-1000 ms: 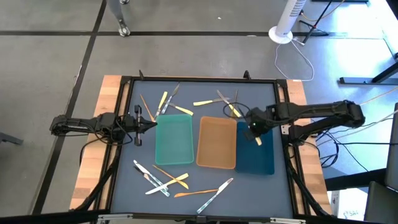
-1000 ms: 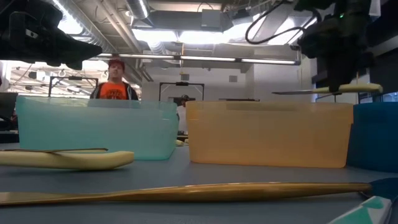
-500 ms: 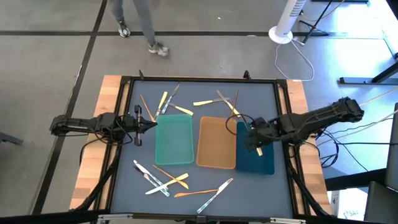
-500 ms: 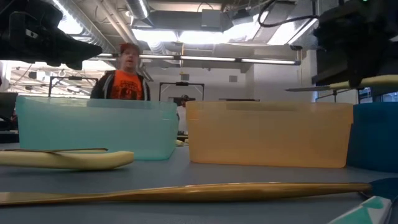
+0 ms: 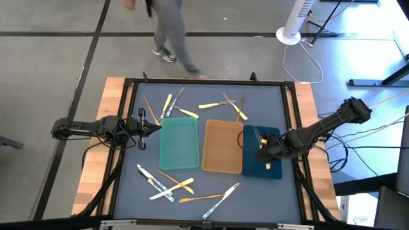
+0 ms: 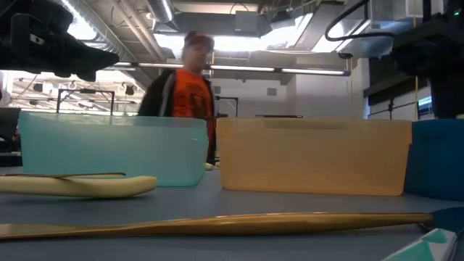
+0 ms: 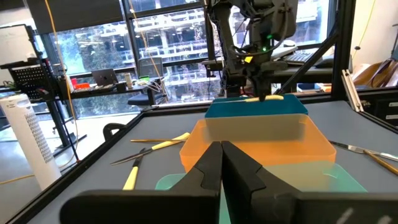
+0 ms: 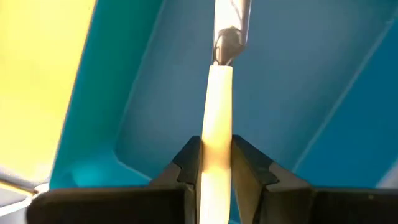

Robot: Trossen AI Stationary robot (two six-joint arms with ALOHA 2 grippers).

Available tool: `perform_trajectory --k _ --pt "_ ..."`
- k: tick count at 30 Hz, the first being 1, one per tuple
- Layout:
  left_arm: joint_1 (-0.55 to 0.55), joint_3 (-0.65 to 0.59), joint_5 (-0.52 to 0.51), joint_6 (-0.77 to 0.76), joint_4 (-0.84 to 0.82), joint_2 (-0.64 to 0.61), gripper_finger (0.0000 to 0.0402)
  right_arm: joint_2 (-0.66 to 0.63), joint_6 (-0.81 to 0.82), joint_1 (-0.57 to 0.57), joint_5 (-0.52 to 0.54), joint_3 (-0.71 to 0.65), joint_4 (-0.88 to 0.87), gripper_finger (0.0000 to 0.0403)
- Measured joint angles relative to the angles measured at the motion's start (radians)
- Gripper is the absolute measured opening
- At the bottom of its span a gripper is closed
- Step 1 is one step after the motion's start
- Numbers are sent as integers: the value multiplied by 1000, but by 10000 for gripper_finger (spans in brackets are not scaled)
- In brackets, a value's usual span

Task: Sort silverware by color (type)
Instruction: Put the yellow knife into the blue bin

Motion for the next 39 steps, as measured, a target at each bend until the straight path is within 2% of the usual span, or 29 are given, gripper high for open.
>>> perform_trajectory --k 9,39 --pt "0 0 0 0 0 0 0 44 33 11 6 -43 46 52" --pt "0 0 0 0 0 0 0 236 2 10 -22 -43 65 52"
